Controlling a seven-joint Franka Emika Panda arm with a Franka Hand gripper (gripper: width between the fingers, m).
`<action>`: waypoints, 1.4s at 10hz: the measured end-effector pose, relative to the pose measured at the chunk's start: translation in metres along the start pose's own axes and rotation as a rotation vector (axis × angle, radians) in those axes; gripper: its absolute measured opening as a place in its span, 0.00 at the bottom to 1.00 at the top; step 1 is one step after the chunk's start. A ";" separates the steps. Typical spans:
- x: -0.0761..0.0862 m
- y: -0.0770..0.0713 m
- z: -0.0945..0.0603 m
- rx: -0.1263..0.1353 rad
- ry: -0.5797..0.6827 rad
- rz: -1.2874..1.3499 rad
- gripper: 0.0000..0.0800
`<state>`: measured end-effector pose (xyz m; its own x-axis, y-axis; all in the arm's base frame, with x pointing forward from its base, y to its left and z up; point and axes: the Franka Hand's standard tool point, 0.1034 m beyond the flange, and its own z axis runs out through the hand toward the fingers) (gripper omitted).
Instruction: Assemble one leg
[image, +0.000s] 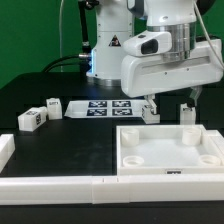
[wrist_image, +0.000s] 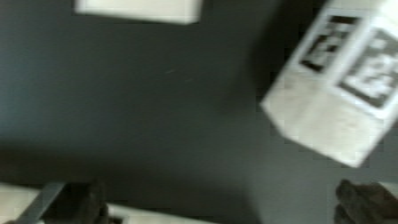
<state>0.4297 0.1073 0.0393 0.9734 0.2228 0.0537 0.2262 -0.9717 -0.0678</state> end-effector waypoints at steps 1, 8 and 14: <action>-0.003 -0.011 0.002 0.011 -0.004 0.221 0.81; -0.006 -0.018 0.004 0.035 -0.076 0.431 0.81; -0.020 -0.030 0.009 0.110 -0.680 0.403 0.81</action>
Offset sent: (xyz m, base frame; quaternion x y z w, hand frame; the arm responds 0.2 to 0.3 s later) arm -0.0047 0.0078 -0.0024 0.0101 -0.0014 0.2863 0.9581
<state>0.4037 0.1330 0.0314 0.7823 -0.1109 -0.6129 -0.1800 -0.9823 -0.0520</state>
